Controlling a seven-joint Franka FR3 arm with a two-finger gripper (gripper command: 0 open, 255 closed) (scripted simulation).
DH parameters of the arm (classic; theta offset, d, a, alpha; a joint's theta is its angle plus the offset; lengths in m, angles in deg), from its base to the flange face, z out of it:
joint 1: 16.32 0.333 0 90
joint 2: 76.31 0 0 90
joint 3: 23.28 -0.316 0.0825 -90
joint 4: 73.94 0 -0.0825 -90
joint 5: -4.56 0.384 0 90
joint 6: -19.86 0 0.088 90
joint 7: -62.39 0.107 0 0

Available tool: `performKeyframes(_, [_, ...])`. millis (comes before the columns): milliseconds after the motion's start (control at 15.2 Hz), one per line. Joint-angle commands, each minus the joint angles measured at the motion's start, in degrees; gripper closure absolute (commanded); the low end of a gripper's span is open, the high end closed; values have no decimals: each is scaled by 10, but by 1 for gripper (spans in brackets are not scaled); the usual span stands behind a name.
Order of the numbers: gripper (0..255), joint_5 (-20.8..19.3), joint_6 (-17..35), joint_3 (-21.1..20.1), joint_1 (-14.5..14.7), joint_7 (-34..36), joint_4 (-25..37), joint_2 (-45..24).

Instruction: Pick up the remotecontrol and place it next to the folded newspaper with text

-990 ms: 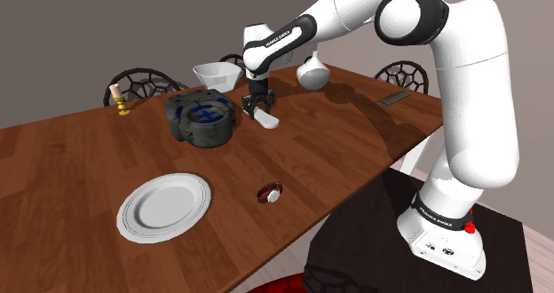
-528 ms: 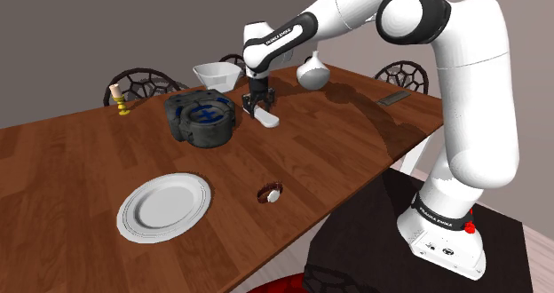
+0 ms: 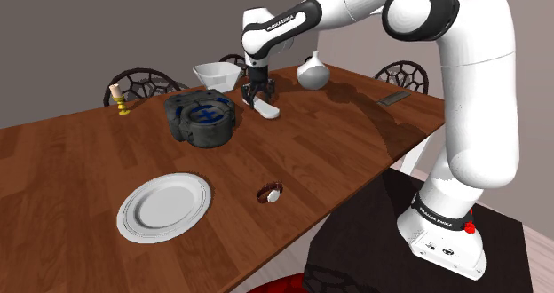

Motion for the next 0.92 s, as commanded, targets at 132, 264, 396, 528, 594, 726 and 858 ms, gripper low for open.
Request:
performKeyframes(132, [255, 0, -28, 0, 0, 0, 19, 9])
performKeyframes(264, [255, 0, -41, 0, 0, 0, 28, 13])
performKeyframes(396, [255, 0, -53, 0, 0, -1, 37, 16])
performKeyframes(528, [255, 1, -33, 5, -11, -16, -20, 54])
performKeyframes(594, [255, 1, -25, 8, -16, -24, -47, 72])
performKeyframes(726, [255, 1, -9, 14, -26, -41, -96, 106])
performKeyframes(858, [255, 1, 4, 20, -37, -58, -141, 138])
